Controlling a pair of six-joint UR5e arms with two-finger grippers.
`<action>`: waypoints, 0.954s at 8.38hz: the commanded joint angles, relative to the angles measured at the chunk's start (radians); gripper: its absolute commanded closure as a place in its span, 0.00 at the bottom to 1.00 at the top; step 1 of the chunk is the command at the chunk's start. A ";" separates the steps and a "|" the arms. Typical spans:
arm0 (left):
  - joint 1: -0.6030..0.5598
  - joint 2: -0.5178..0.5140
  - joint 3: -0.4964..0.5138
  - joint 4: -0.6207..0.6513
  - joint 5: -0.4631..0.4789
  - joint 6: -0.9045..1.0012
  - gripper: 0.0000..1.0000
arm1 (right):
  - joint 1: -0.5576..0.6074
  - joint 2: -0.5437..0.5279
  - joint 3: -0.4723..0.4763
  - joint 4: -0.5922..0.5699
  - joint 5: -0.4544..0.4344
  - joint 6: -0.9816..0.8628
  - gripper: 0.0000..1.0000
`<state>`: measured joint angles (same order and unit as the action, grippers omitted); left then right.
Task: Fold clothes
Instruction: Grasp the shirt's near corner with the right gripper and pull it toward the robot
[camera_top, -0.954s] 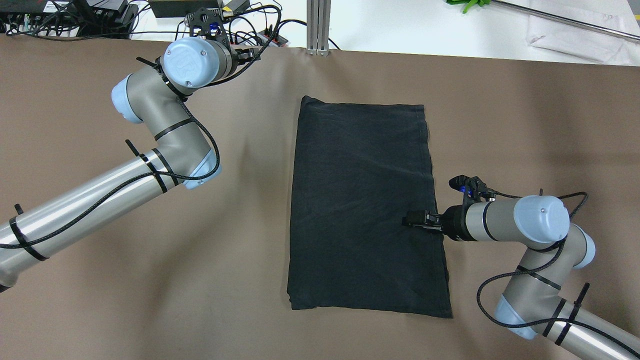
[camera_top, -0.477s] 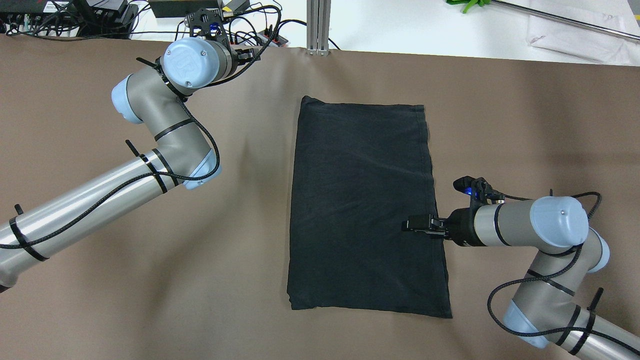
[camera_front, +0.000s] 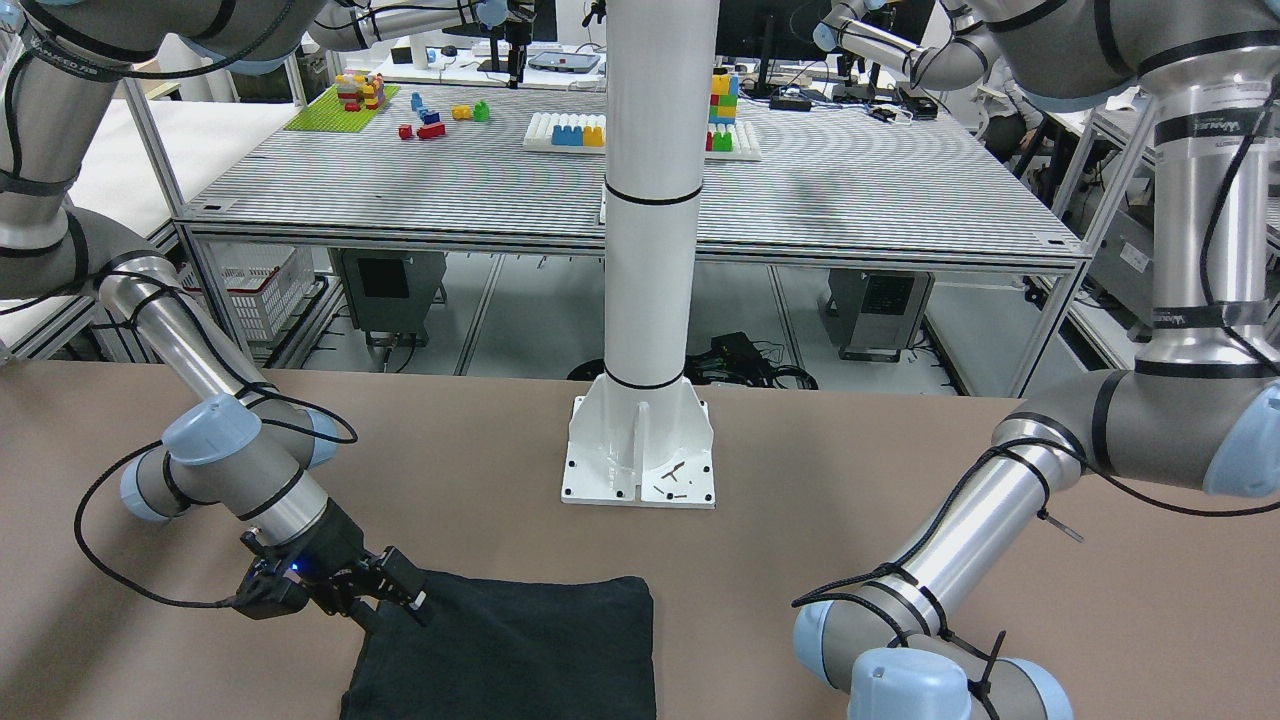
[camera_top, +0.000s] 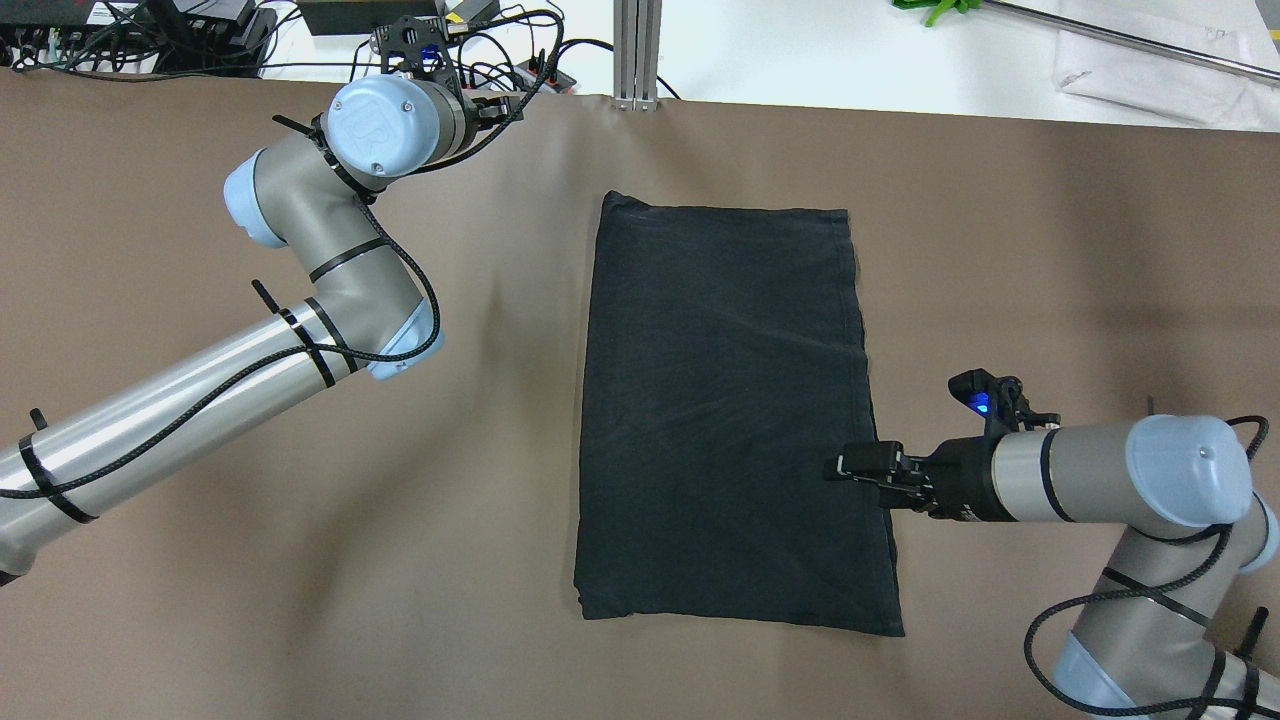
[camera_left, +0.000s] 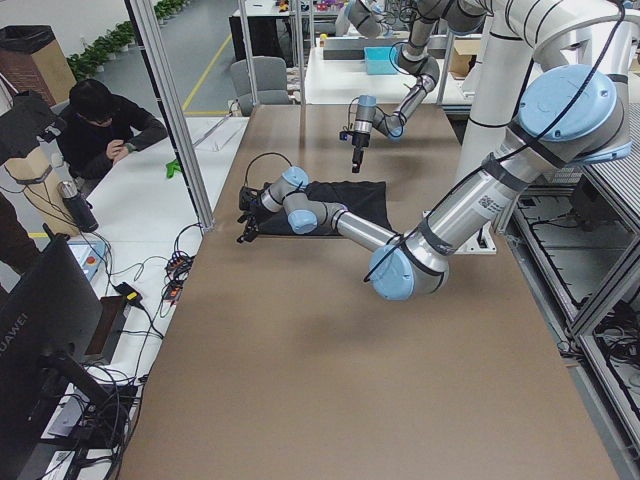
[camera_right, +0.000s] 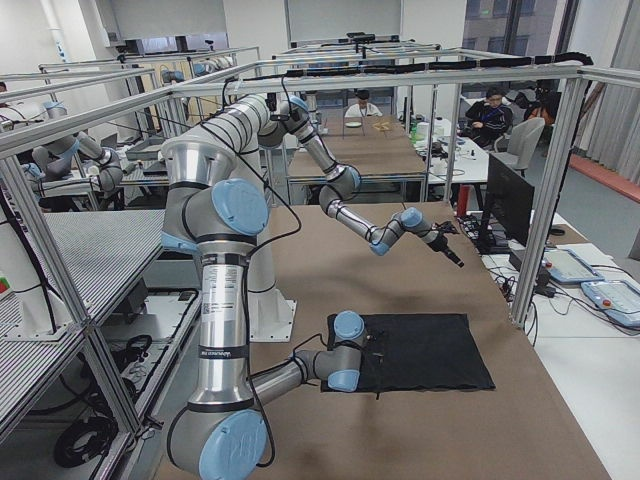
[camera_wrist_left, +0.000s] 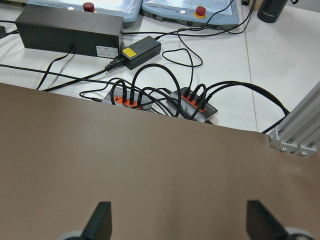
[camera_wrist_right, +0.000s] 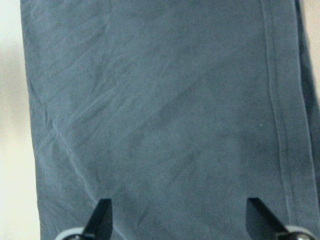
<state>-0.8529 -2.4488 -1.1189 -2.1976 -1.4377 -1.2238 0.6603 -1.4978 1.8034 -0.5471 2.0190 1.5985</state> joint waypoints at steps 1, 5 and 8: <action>0.003 0.002 -0.007 -0.001 0.003 0.000 0.05 | -0.039 -0.113 0.033 0.074 -0.014 0.059 0.06; 0.005 0.005 -0.007 -0.001 0.005 0.001 0.05 | -0.211 -0.105 0.021 0.069 -0.219 0.074 0.06; 0.006 0.010 -0.007 -0.004 0.007 0.001 0.06 | -0.238 -0.093 0.002 0.020 -0.229 0.074 0.06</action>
<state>-0.8475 -2.4418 -1.1259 -2.2001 -1.4321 -1.2226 0.4456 -1.6000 1.8118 -0.4897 1.8052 1.6714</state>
